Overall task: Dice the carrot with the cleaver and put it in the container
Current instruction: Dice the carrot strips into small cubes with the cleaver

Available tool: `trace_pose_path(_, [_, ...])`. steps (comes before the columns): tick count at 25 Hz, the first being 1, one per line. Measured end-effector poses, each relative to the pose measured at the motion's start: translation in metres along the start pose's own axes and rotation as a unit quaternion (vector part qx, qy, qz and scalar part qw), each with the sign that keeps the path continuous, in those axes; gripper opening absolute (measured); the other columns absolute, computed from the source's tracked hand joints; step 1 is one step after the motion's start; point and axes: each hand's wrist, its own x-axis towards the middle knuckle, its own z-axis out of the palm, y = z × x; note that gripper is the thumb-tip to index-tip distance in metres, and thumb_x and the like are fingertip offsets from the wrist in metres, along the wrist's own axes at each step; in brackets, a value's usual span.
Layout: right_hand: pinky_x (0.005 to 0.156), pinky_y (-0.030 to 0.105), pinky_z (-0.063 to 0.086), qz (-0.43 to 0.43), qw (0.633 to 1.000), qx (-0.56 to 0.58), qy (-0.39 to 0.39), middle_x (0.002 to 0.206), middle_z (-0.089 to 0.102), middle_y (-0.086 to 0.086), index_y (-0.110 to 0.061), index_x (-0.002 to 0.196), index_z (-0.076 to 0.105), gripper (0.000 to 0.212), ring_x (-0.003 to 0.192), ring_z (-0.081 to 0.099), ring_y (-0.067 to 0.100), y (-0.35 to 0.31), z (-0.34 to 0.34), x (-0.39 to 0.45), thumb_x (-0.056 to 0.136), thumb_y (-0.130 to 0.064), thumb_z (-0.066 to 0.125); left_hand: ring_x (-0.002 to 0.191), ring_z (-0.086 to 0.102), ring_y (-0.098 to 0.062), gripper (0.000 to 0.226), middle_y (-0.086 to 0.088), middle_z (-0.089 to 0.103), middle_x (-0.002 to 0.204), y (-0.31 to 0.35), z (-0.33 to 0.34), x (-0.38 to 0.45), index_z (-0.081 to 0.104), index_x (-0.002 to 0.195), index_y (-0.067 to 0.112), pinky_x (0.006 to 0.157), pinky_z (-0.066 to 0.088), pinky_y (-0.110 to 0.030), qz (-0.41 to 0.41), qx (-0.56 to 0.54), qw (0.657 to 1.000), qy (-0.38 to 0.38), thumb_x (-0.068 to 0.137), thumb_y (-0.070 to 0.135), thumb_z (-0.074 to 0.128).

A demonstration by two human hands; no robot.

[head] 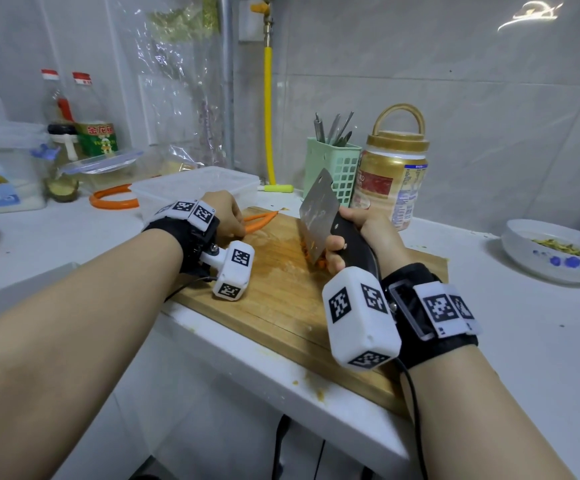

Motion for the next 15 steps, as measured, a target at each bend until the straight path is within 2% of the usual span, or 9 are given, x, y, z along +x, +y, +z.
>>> trace_pose_path(5, [0.04, 0.015, 0.03, -0.004, 1.0, 0.004, -0.002, 0.048, 0.038, 0.004, -0.012, 0.087, 0.045, 0.023, 0.031, 0.036, 0.018, 0.002, 0.003, 0.0, 0.099, -0.031, 0.04, 0.089, 0.069, -0.02, 0.003, -0.002, 0.075, 0.083, -0.01, -0.017, -0.017, 0.076, 0.077, 0.018, 0.082, 0.057, -0.035, 0.007, 0.04, 0.998, -0.047, 0.074, 0.016, 0.076])
trace_pose_path(9, [0.038, 0.015, 0.033, 0.003, 1.0, -0.007, -0.003, 0.047, 0.038, 0.005, -0.013, 0.102, 0.04, 0.018, 0.03, 0.036, 0.019, 0.003, 0.004, -0.001, 0.098, -0.031, 0.041, 0.079, 0.059, -0.018, 0.012, -0.006, 0.073, 0.088, -0.011, -0.032, -0.029, 0.076, 0.089, 0.012, 0.066, 0.047, -0.026, 0.001, 0.073, 0.993, -0.094, 0.079, 0.018, 0.072])
trace_pose_path(12, [0.038, 0.015, 0.03, 0.004, 1.0, -0.011, -0.008, 0.047, 0.038, 0.005, -0.013, 0.106, 0.039, 0.02, 0.03, 0.036, 0.018, 0.004, 0.006, -0.002, 0.098, -0.031, 0.041, 0.081, 0.061, -0.018, 0.023, -0.008, 0.074, 0.095, -0.007, -0.032, -0.034, 0.074, 0.093, 0.014, 0.073, 0.051, -0.032, 0.001, 0.062, 0.991, -0.116, 0.073, 0.026, 0.079])
trace_pose_path(15, [0.037, 0.015, 0.03, 0.012, 1.0, -0.01, -0.014, 0.048, 0.038, 0.005, -0.013, 0.107, 0.037, 0.022, 0.031, 0.034, 0.019, 0.004, 0.006, -0.001, 0.098, -0.032, 0.042, 0.074, 0.061, -0.012, 0.02, 0.004, 0.07, 0.078, -0.001, -0.022, -0.038, 0.073, 0.087, 0.02, 0.079, 0.052, -0.031, 0.031, 0.034, 0.992, -0.116, 0.073, 0.03, 0.083])
